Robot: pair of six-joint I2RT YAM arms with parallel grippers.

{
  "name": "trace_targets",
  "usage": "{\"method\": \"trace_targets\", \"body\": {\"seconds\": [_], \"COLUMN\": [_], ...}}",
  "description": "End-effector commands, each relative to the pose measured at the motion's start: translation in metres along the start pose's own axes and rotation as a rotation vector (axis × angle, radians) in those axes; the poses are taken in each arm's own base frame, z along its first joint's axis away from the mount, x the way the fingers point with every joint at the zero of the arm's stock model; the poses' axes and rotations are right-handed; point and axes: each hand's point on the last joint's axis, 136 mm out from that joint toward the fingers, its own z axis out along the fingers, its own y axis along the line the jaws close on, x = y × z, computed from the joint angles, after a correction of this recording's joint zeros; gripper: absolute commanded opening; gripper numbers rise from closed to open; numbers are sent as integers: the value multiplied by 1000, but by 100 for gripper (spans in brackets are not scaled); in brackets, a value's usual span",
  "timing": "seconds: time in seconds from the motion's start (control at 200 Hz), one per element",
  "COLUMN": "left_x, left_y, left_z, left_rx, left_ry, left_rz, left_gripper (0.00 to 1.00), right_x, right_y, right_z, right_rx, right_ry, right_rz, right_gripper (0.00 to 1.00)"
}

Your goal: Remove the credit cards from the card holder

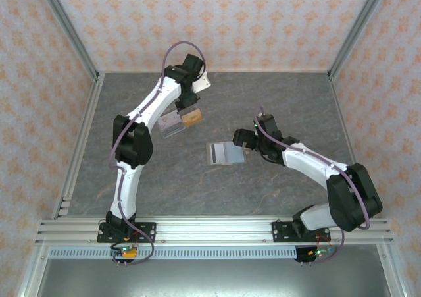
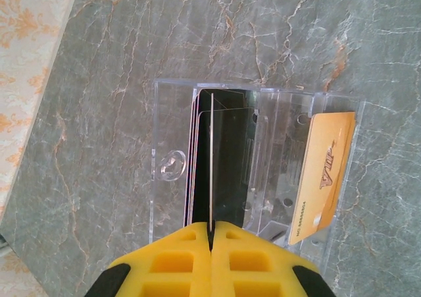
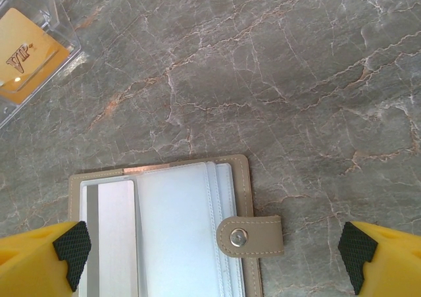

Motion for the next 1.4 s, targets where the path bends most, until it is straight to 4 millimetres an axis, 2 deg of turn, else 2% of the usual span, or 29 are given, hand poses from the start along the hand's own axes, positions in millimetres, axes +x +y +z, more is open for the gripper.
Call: {"method": "trace_targets", "body": {"seconds": [0.0, 0.195, 0.295, 0.465, 0.636, 0.741, 0.831, 0.981, 1.046, 1.131, 1.156, 1.176, 1.396], "left_x": [5, 6, 6, 2, -2, -7, -13, -14, -6, 17, 23, 27, 76], "left_y": [11, 11, 14, 26, 34, 36, 40, 47, 51, 57, 54, 57, 35], "left_z": [9, 12, 13, 8, 3, -10, -29, -65, -75, -84, -80, -91, -108], "left_rx": [-33, -38, -57, -104, -138, -123, -123, -131, -155, -240, -248, -260, -283], "left_ry": [30, 42, 48, 29, 16, -25, -84, -184, -206, -193, -182, -206, -276], "left_rz": [-8, -9, -17, -74, -119, -176, -256, -444, -542, -676, -701, -734, -985], "left_gripper": [0, 3, 10, 30, 32, 35, 39, 50, 53, 58, 58, 59, 79], "right_x": [-10, -9, -10, -9, -9, -10, -10, -9, -9, -6, -4, -4, 20], "right_y": [0, 0, 1, 1, 0, 1, 3, 9, 13, 17, 17, 18, 32], "right_z": [-2, -1, 0, 0, -1, -2, -3, -5, -5, -5, -5, -5, 5], "right_rx": [16, 18, 16, 17, 19, 19, 10, -13, -17, -9, 1, 8, 95], "right_ry": [-20, -14, -14, -10, -13, -13, -9, 12, 18, 37, 43, 47, 131], "right_rz": [-10, -9, -9, -10, -9, -13, -18, -18, -20, -33, -40, -46, -152], "right_gripper": [99, 99, 99, 99, 99, 99, 99, 98, 97, 92, 91, 91, 78]}}
